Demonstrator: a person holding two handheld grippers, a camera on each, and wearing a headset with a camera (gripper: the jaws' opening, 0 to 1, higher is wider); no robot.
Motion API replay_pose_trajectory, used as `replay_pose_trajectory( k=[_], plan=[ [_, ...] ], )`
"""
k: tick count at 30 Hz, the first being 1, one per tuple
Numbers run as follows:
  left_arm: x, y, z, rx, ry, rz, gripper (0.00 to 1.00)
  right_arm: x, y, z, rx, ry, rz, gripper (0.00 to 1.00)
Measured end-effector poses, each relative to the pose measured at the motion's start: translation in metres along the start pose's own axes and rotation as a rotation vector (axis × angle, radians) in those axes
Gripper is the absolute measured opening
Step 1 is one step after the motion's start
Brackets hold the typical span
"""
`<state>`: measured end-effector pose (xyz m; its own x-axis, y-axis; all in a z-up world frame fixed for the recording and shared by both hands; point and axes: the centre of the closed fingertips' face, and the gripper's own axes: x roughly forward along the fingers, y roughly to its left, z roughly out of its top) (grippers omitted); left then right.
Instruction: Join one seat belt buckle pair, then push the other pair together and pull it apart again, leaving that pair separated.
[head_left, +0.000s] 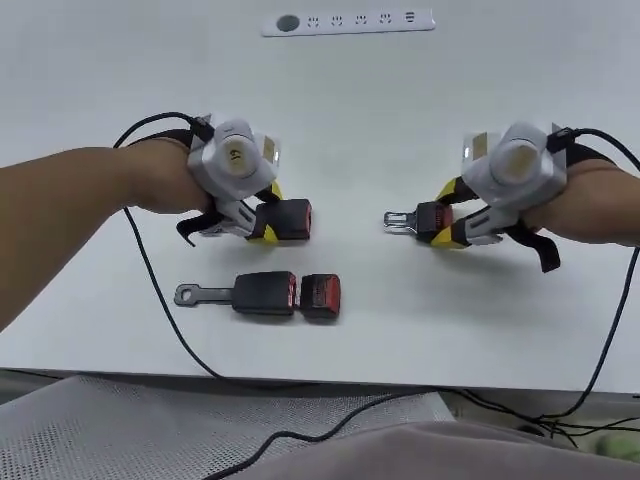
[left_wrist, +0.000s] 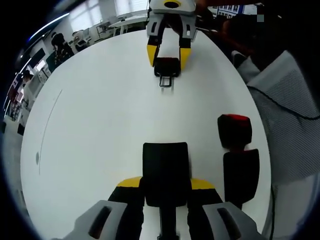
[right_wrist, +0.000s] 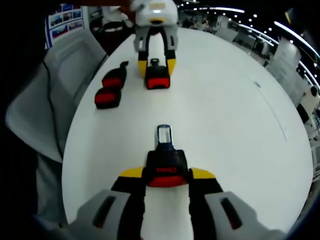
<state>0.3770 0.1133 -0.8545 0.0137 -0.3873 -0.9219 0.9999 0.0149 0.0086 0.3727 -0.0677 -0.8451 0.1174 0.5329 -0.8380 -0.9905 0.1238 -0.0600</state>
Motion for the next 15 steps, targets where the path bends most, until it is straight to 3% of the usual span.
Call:
replay_pose_trajectory(
  k=[15],
  plan=[
    [0.0,0.002,-0.003,-0.005,0.002,0.003,0.33,0.026,0.006,0.043,-0.015,-0.03,-0.037,0.32]
  ],
)
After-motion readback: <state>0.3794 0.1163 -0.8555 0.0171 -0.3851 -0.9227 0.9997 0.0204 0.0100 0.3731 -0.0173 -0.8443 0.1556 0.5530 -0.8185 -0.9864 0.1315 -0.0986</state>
